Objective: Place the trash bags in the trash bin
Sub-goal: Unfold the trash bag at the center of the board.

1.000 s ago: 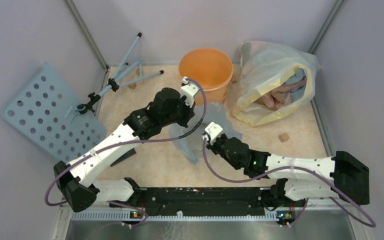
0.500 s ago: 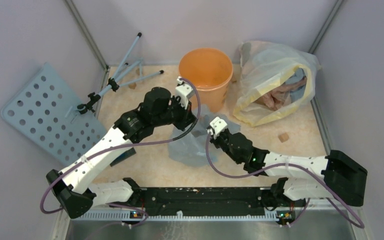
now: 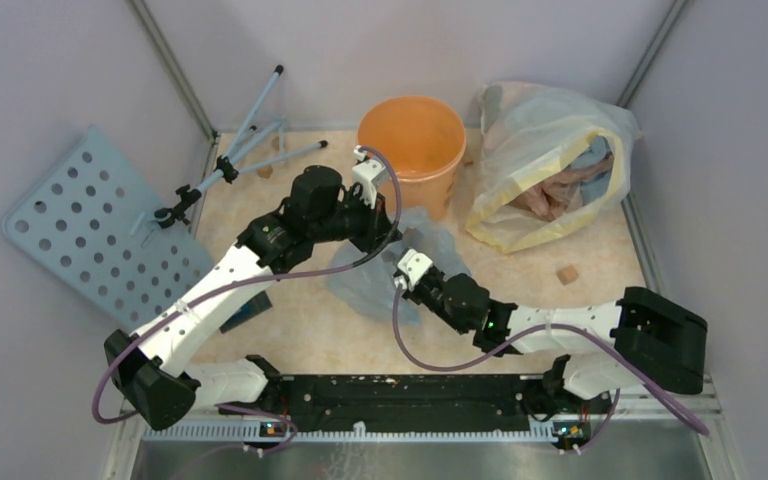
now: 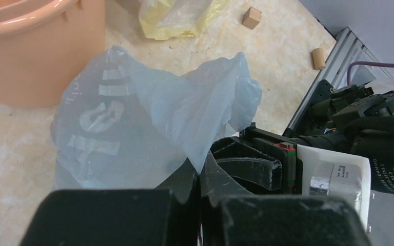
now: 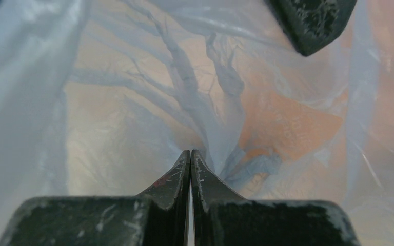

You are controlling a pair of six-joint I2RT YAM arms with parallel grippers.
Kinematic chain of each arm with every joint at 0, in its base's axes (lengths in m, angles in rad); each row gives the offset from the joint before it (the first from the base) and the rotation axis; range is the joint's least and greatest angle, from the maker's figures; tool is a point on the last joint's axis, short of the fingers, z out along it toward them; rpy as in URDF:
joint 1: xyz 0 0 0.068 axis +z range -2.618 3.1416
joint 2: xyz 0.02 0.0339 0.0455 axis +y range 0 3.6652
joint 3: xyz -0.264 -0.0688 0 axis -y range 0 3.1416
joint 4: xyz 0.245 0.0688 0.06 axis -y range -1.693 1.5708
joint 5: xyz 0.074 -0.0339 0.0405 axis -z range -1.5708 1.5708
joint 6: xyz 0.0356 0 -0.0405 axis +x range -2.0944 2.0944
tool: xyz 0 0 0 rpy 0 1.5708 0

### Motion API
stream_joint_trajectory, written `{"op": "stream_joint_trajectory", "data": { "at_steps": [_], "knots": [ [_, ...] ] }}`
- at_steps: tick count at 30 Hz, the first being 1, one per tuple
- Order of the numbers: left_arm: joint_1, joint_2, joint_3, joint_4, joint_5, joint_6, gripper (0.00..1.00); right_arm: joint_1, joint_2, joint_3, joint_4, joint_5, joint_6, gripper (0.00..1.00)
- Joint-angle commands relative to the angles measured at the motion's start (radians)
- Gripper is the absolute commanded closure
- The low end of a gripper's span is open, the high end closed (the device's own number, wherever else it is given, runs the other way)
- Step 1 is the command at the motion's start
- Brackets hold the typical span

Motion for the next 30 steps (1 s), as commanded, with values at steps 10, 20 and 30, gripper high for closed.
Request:
{"op": "stream_joint_trajectory", "data": {
  "at_steps": [10, 20, 30],
  "knots": [
    [0.018, -0.007, -0.001, 0.042, 0.004, -0.019, 1.00, -0.043, -0.290, -0.043, -0.138, 0.218, 0.140, 1.00],
    [0.027, -0.006, 0.010, 0.030, -0.012, -0.019, 1.00, -0.089, -0.541, -0.083, -0.526, 0.688, 0.456, 0.92],
    [0.026, -0.006, 0.008, 0.039, 0.012, -0.031, 1.00, -0.107, -0.753, -0.041, -0.658, 0.340, 0.377, 0.47]
  ]
}}
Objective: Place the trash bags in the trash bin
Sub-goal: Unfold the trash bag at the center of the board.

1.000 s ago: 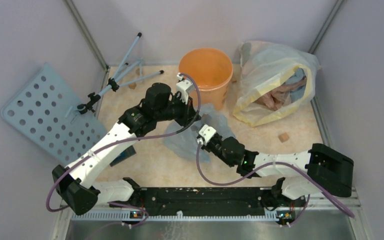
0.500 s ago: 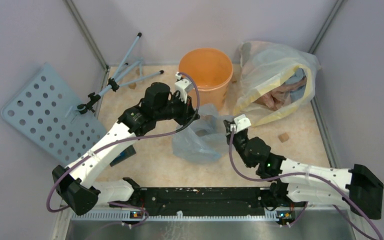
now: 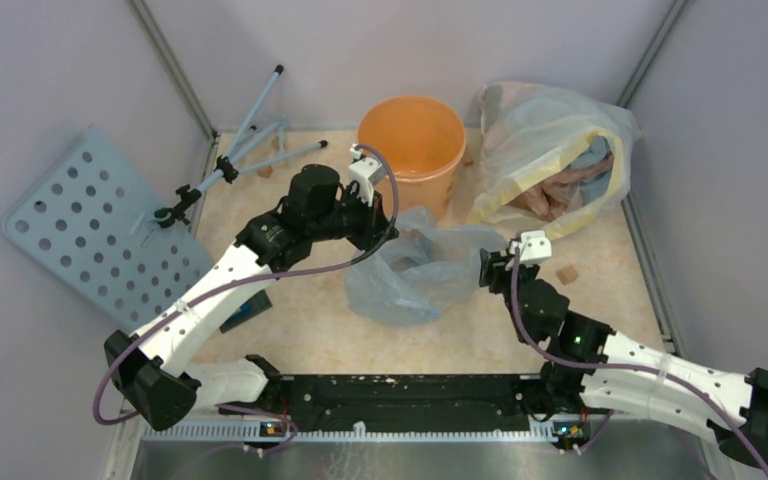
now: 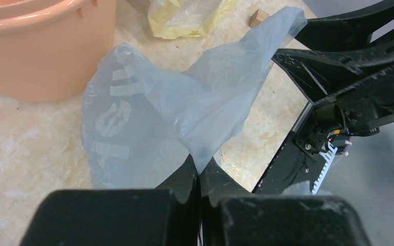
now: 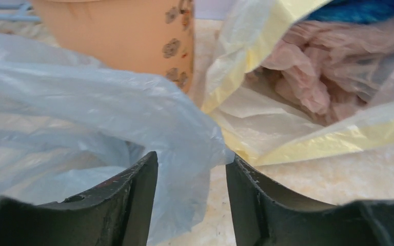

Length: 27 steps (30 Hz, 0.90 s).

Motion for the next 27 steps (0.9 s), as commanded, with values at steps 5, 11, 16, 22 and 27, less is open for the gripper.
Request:
{"op": "stream_joint_trajectory", "data": {
  "at_steps": [5, 11, 16, 22, 27],
  "knots": [
    [0.006, 0.003, 0.008, 0.048, 0.031, -0.020, 1.00, -0.007, -0.141, 0.062, -0.041, -0.623, -0.169, 0.52],
    [0.006, 0.021, 0.003, 0.067, 0.063, -0.024, 1.00, -0.006, -0.142, 0.009, 0.101, -0.931, -0.225, 0.63],
    [0.006, 0.032, 0.016, 0.061, 0.061, -0.025, 1.00, -0.007, -0.039, 0.085, 0.076, -0.616, -0.185, 0.51],
    [0.006, 0.017, 0.042, 0.016, 0.013, -0.007, 1.00, -0.007, -0.095, 0.091, 0.004, 0.007, -0.108, 0.28],
    [0.007, 0.003, 0.066, -0.017, -0.016, 0.009, 1.00, -0.008, -0.147, 0.082, -0.021, 0.289, -0.064, 0.22]
  ]
}}
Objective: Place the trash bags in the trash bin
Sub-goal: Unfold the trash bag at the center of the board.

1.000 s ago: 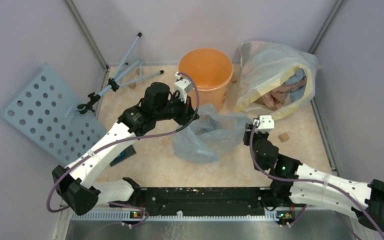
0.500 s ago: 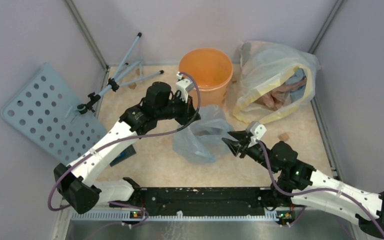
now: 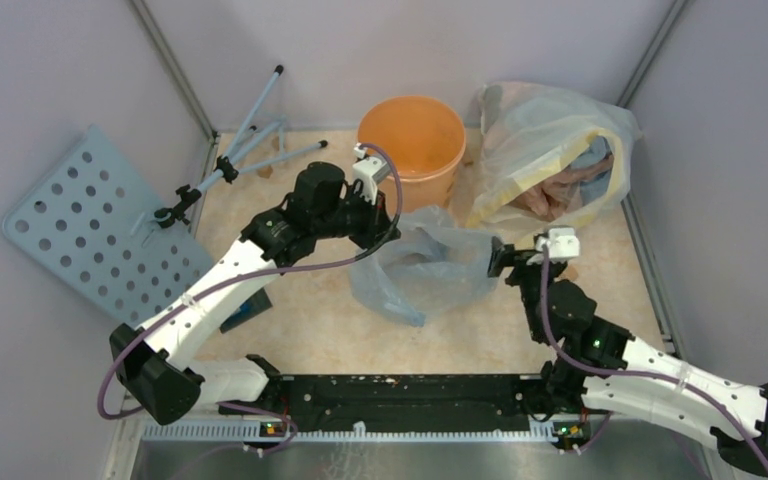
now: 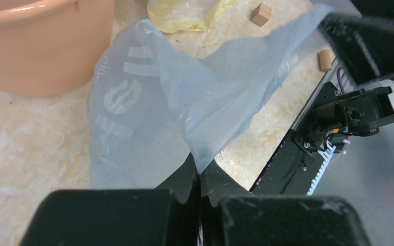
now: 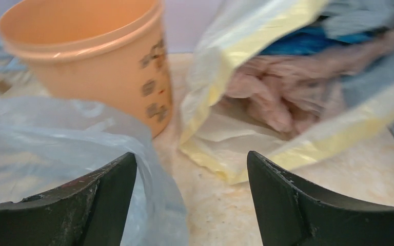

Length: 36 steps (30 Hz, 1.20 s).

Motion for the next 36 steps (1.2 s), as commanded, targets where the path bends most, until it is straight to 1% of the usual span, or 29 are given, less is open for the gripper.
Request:
{"op": "stream_joint_trajectory", "data": {
  "at_steps": [1, 2, 4, 6, 11, 14, 16, 19, 22, 23, 26, 27, 30, 31, 32, 36],
  "knots": [
    [0.006, -0.032, 0.053, -0.002, -0.026, 0.023, 1.00, -0.004, -0.045, 0.040, -0.035, 0.331, 0.066, 0.22],
    [0.005, -0.032, 0.053, -0.002, -0.025, 0.023, 1.00, -0.004, -0.056, 0.051, -0.064, 0.287, 0.079, 0.21],
    [0.005, -0.027, 0.053, -0.001, -0.018, 0.022, 1.00, -0.002, -0.088, 0.062, -0.110, 0.137, 0.074, 0.22],
    [0.006, -0.022, 0.050, 0.002, -0.011, 0.022, 1.00, -0.004, -0.128, 0.062, -0.118, -0.019, 0.057, 0.22],
    [0.008, -0.019, 0.046, 0.003, -0.014, 0.022, 1.00, -0.002, -0.218, 0.070, -0.105, -0.288, 0.009, 0.23],
    [0.008, -0.017, 0.049, 0.004, -0.011, 0.019, 1.00, -0.003, -0.225, 0.087, -0.095, -0.410, -0.017, 0.23],
    [0.007, -0.014, 0.047, 0.008, -0.005, 0.017, 1.00, -0.004, -0.193, 0.106, -0.094, -0.530, -0.039, 0.24],
    [0.008, -0.009, 0.049, 0.009, 0.000, 0.017, 1.00, -0.003, -0.089, 0.165, -0.117, -0.719, -0.056, 0.37],
    [0.008, -0.008, 0.050, 0.009, -0.002, 0.017, 1.00, -0.002, 0.025, 0.209, -0.107, -0.855, -0.070, 0.56],
    [0.008, -0.008, 0.051, 0.009, -0.001, 0.016, 1.00, 0.002, 0.055, 0.214, -0.088, -0.890, -0.066, 0.60],
    [0.009, -0.007, 0.053, 0.007, 0.000, 0.014, 1.00, 0.044, 0.129, 0.202, 0.011, -0.910, -0.060, 0.74],
    [0.009, -0.008, 0.054, 0.006, -0.001, 0.014, 1.00, 0.070, 0.156, 0.201, 0.045, -0.898, -0.067, 0.77],
    [0.008, -0.004, 0.059, 0.005, 0.000, 0.013, 1.00, 0.179, 0.240, 0.213, 0.090, -0.775, -0.117, 0.91],
    [0.008, -0.002, 0.062, 0.003, 0.000, 0.013, 1.00, 0.206, 0.272, 0.219, 0.105, -0.746, -0.126, 0.96],
    [0.009, -0.001, 0.064, 0.002, 0.001, 0.012, 1.00, 0.228, 0.300, 0.222, 0.118, -0.714, -0.137, 1.00],
    [0.008, -0.001, 0.067, 0.003, 0.008, 0.008, 1.00, 0.253, 0.411, 0.224, 0.178, -0.604, -0.130, 1.00]
  ]
}}
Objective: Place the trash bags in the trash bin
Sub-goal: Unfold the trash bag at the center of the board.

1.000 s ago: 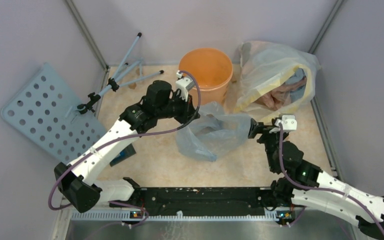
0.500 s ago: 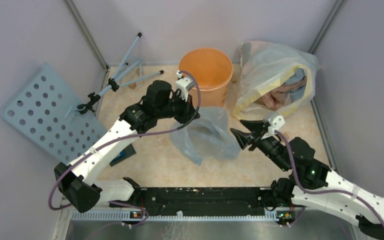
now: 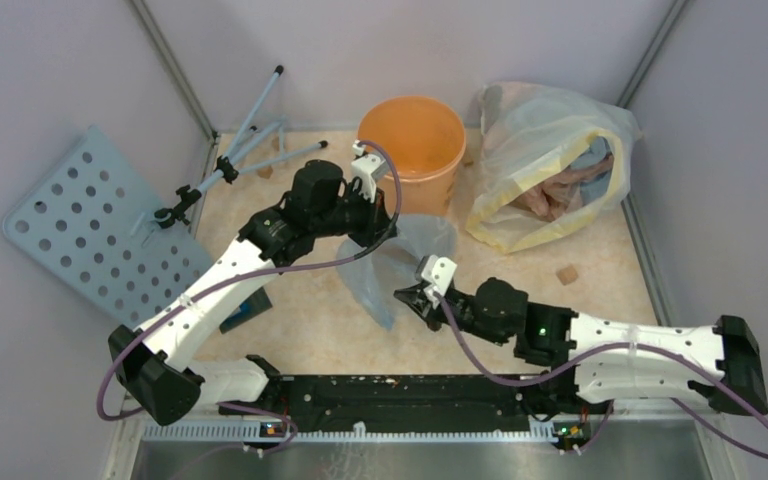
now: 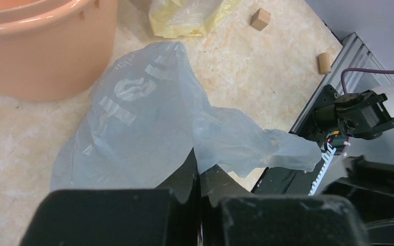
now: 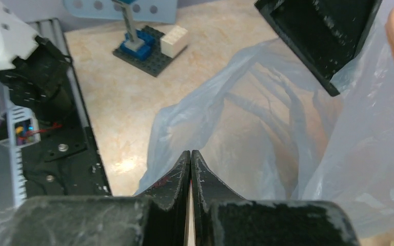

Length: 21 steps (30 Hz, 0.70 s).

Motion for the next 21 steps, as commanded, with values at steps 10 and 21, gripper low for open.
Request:
{"op": "stream_joint_trajectory", "data": {
  "at_steps": [10, 21],
  "knots": [
    [0.004, 0.009, 0.059, 0.023, 0.049, -0.018, 1.00, 0.014, 0.336, 0.012, 0.447, 0.445, -0.102, 1.00],
    [0.009, 0.005, 0.082, -0.011, 0.045, -0.067, 1.00, -0.133, 0.362, -0.123, 0.589, 0.385, -0.092, 1.00]
  ]
}}
